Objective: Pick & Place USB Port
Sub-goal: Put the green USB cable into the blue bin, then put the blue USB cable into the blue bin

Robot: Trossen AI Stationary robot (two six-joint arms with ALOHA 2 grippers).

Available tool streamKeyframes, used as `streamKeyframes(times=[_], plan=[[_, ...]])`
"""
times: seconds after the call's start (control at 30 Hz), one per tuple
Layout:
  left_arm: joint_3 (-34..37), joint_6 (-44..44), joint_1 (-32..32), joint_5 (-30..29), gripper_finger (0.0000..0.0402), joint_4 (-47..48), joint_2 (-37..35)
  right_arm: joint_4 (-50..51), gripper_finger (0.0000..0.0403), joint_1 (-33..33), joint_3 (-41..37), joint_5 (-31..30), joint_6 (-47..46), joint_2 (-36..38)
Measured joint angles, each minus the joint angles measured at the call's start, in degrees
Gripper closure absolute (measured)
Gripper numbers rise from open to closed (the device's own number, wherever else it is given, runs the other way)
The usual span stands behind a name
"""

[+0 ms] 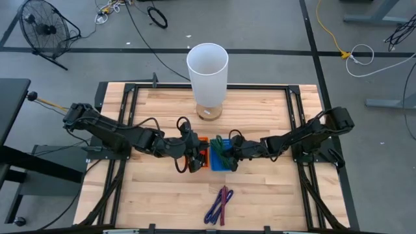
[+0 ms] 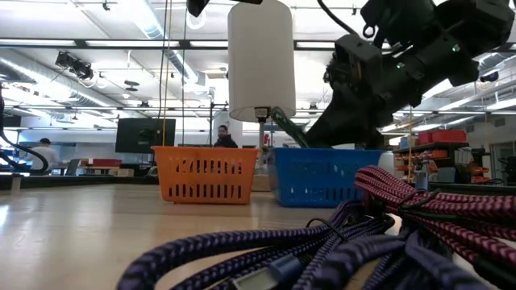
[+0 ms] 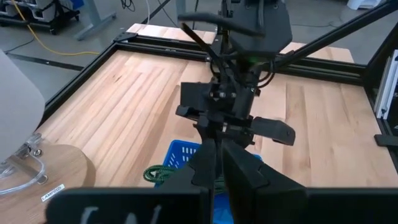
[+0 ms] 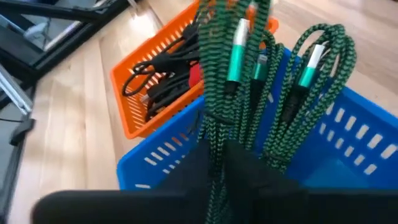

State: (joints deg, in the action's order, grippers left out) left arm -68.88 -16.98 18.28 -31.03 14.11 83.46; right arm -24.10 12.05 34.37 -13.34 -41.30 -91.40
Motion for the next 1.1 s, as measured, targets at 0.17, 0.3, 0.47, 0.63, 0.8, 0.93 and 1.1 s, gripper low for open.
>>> streamKeyframes(times=[0.17, 0.3, 0.47, 0.63, 0.8, 0.93, 1.1], plan=[[0.0, 0.0, 0.0, 0.0, 0.0372, 0.0, 0.0, -0.8, 0.0281, -0.5, 0.0, -0.8, 3.4, 0.1], [0.0, -0.4, 0.0, 0.0, 0.0372, 0.2, 0.0, -3.7, 0.0232, -1.5, 0.0, -0.6, 6.2, 0.2], [0.0, -3.4, 0.0, 0.9, 0.0372, 1.1, 0.0, -8.3, 0.0205, -3.0, 0.0, 3.2, 9.0, 1.8], [0.0, -6.8, 0.5, 6.0, 0.0372, 1.3, 1.1, -9.4, 0.0207, -3.6, 0.0, 5.7, 14.4, 6.5], [0.0, -11.9, 3.2, 8.8, 0.0372, 0.4, 5.5, -7.5, 0.0221, -3.6, 0.0, 7.6, 18.2, 12.5], [0.0, -15.5, 7.1, 8.9, 0.0372, -3.9, 10.8, -3.6, 0.0232, -3.6, 0.0, 8.5, 20.6, 17.3], [0.0, -19.0, 12.0, 9.9, 0.0372, -13.5, 17.7, 3.9, 0.0242, -3.6, 0.0, 8.4, 22.5, 22.2]])
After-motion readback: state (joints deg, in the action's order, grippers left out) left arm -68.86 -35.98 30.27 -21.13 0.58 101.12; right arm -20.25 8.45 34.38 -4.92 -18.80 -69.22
